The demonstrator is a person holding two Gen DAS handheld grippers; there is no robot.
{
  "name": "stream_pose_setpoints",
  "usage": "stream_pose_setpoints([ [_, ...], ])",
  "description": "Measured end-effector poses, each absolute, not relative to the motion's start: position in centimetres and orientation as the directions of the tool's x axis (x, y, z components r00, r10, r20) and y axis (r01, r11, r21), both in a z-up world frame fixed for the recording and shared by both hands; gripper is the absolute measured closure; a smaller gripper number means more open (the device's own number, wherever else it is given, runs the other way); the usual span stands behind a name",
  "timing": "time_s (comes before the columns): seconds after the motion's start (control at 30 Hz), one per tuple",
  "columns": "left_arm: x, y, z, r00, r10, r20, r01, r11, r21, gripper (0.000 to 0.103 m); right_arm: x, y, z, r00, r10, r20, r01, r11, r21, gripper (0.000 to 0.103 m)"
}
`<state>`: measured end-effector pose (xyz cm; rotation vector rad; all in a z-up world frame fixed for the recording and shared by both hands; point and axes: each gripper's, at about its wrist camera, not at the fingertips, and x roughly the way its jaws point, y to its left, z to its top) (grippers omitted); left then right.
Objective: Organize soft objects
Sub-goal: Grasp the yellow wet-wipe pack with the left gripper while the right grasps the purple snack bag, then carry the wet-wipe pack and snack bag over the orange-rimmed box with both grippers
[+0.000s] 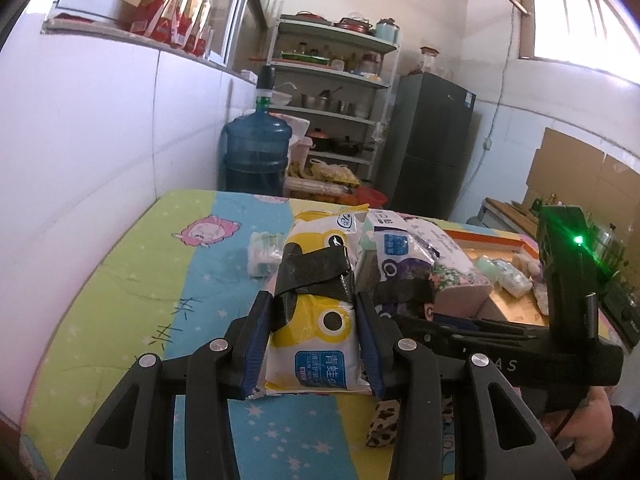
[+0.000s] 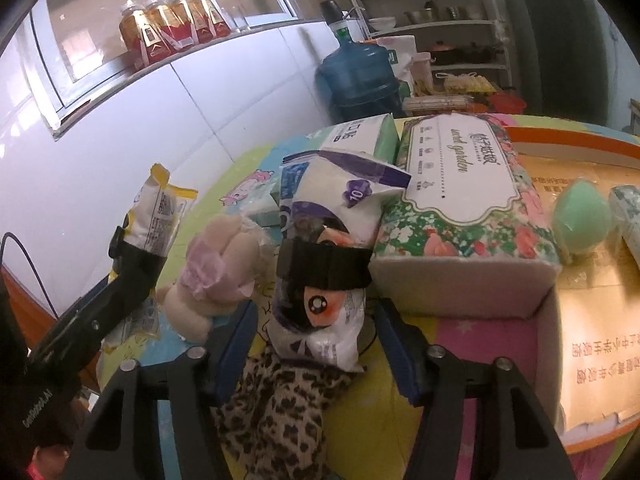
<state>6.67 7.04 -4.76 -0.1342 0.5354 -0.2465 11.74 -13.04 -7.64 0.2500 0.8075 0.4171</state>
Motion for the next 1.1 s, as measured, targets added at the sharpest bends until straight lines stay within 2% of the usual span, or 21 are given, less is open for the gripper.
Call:
stream_pose_setpoints([
  [0.17, 6.8, 7.0, -4.9, 0.829, -0.266, -0.492, 0.193, 0.962, -0.195, 0.06, 11.7, -12.2, -7.4, 0.619, 0.456, -0.639, -0.298, 0.889, 0.346, 0.064],
  [0.3, 6.7, 7.2, -4.9, 0.832, -0.262, -0.489, 0.187, 0.962, -0.197, 0.06, 11.3, -11.6, -6.7, 0.641, 0.456, -0.617, -0.322, 0.89, 0.323, 0.066],
  [1.1, 4.6, 3.7, -1.9, 0.858, -0.267, -0.44, 0.225, 0.963, -0.146, 0.06, 7.4, -15.8, -1.2, 0.756, 0.452, -0.474, -0.331, 0.888, 0.319, 0.067],
])
